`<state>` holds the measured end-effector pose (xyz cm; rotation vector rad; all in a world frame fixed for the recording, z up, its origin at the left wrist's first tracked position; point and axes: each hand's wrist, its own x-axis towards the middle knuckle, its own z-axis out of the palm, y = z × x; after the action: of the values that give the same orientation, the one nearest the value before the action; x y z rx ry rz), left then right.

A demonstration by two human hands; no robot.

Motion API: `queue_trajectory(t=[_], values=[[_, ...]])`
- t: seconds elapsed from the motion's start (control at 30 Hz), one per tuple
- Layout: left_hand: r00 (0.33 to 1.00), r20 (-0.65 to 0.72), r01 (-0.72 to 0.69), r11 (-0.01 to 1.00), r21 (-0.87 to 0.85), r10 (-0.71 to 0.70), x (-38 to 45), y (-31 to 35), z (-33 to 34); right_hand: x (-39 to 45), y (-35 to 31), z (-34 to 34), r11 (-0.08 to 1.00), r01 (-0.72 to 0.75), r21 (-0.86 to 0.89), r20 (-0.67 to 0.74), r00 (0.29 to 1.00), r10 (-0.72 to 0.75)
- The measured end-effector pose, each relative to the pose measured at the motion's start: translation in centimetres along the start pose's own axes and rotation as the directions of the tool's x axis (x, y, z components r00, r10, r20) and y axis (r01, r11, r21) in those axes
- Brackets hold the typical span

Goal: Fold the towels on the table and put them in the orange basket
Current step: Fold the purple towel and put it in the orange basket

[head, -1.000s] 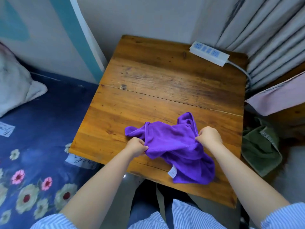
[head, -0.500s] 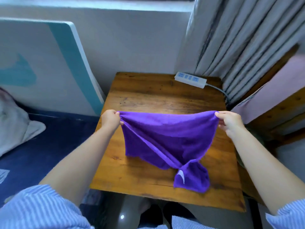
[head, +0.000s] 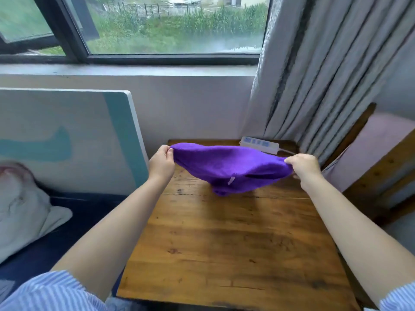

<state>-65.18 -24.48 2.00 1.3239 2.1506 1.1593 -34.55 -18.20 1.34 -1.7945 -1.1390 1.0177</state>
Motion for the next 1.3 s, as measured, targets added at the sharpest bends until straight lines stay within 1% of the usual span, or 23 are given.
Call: queue_trajectory(t=[0.07, 0.13, 0.17, 0.23, 0.3, 0.37, 0.43, 0.47, 0.5, 0.53, 0.57, 0.63, 0.67, 0.7, 0.77, 0.8, 0.87, 0.93, 1.03, 1.1, 1.13, 1.2, 1.3], values=[[0.997, 0.05, 0.063, 0.998, 0.019, -0.064, -0.9, -2.0, 0.3, -0.2, 2.2, 0.0, 0.983, -0.059, -0.175, 0.071, 0.995, 0.072], [0.983, 0.118, 0.129, 0.987, 0.096, -0.14, -1.6, -3.5, 0.7, -0.4, 4.1, 0.0, 0.917, -0.098, -0.387, 0.126, 0.979, 0.158], [0.965, 0.174, 0.165, 0.972, 0.17, -0.194, -1.9, -4.2, 1.1, -0.4, 4.9, 0.0, 0.874, -0.119, -0.472, 0.13, 0.971, 0.202], [0.904, 0.28, 0.233, 0.922, 0.31, -0.323, -2.5, -5.3, 2.1, -0.2, 6.5, 0.1, 0.82, -0.183, -0.542, 0.127, 0.947, 0.296], [0.808, 0.357, 0.378, 0.877, 0.298, -0.469, -2.8, -6.5, 3.3, 0.2, 7.5, 0.4, 0.779, -0.24, -0.579, 0.117, 0.921, 0.371], [0.655, 0.428, 0.58, 0.777, 0.244, -0.623, -2.9, -7.2, 3.9, 0.7, 8.1, 0.9, 0.724, -0.284, -0.628, 0.099, 0.894, 0.437], [0.519, 0.495, 0.687, 0.684, 0.244, -0.697, -2.3, -7.5, 4.4, 1.4, 8.0, 1.7, 0.7, -0.306, -0.645, 0.095, 0.877, 0.471], [0.487, 0.505, 0.715, 0.658, 0.237, -0.712, -1.9, -7.5, 4.7, 1.9, 7.9, 2.2, 0.697, -0.306, -0.649, 0.1, 0.874, 0.476], [0.488, 0.493, 0.735, 0.644, 0.213, -0.72, -1.2, -7.1, 5.1, 2.6, 7.5, 2.8, 0.698, -0.296, -0.652, 0.111, 0.873, 0.474], [0.514, 0.467, 0.749, 0.642, 0.165, -0.719, -0.7, -6.9, 5.4, 2.9, 7.0, 3.3, 0.703, -0.275, -0.656, 0.123, 0.88, 0.459], [0.558, 0.434, 0.751, 0.653, 0.098, -0.707, 0.2, -6.3, 5.9, 3.5, 6.4, 3.8, 0.722, -0.238, -0.65, 0.142, 0.895, 0.423], [0.693, 0.283, 0.696, 0.717, -0.026, -0.663, 2.2, -5.0, 6.6, 4.7, 4.7, 4.8, 0.773, -0.116, -0.623, 0.144, 0.955, 0.259], [0.775, 0.174, 0.623, 0.78, -0.051, -0.608, 3.6, -3.7, 6.7, 5.6, 3.3, 5.4, 0.78, -0.032, -0.625, 0.107, 0.986, 0.126], [0.838, 0.082, 0.544, 0.838, -0.051, -0.539, 4.9, -2.5, 6.7, 6.3, 1.8, 5.9, 0.778, 0.057, -0.625, 0.074, 0.997, -0.013], [0.927, -0.051, 0.369, 0.928, -0.039, -0.371, 7.4, 0.7, 6.3, 7.6, -1.9, 7.0, 0.787, 0.221, -0.576, 0.044, 0.97, -0.24], [0.955, -0.097, 0.279, 0.96, -0.021, -0.28, 8.6, 2.1, 6.0, 8.2, -3.9, 7.5, 0.798, 0.288, -0.53, 0.027, 0.946, -0.324], [0.981, -0.171, 0.098, 0.995, 0.023, -0.092, 10.8, 4.8, 5.3, 9.1, -7.7, 8.3, 0.812, 0.389, -0.434, -0.037, 0.893, -0.448], [0.97, -0.239, -0.027, 0.999, 0.023, 0.032, 12.3, 7.1, 4.5, 9.4, -10.8, 8.5, 0.813, 0.475, -0.336, -0.103, 0.84, -0.533], [0.933, -0.341, -0.13, 0.991, -0.015, 0.117, 13.7, 9.2, 2.9, 9.0, -13.9, 8.2, 0.795, 0.573, -0.2, -0.192, 0.773, -0.605], [0.914, -0.381, -0.165, 0.986, -0.036, 0.139, 14.0, 9.8, 2.0, 8.7, -14.5, 7.5, 0.786, 0.595, -0.168, -0.227, 0.752, -0.619], [0.909, -0.392, -0.173, 0.984, -0.042, 0.143, 13.9, 9.5, 1.4, 8.3, -14.2, 7.1, 0.79, 0.592, -0.161, -0.232, 0.755, -0.613], [0.912, -0.39, -0.152, 0.987, -0.043, 0.124, 13.2, 8.5, 0.8, 7.9, -12.9, 6.3, 0.827, 0.537, -0.164, -0.225, 0.796, -0.562], [0.958, -0.282, -0.058, 0.998, 0.007, 0.058, 11.4, 5.5, 1.2, 7.1, -9.0, 5.7, 0.891, 0.403, -0.211, -0.163, 0.884, -0.438]])
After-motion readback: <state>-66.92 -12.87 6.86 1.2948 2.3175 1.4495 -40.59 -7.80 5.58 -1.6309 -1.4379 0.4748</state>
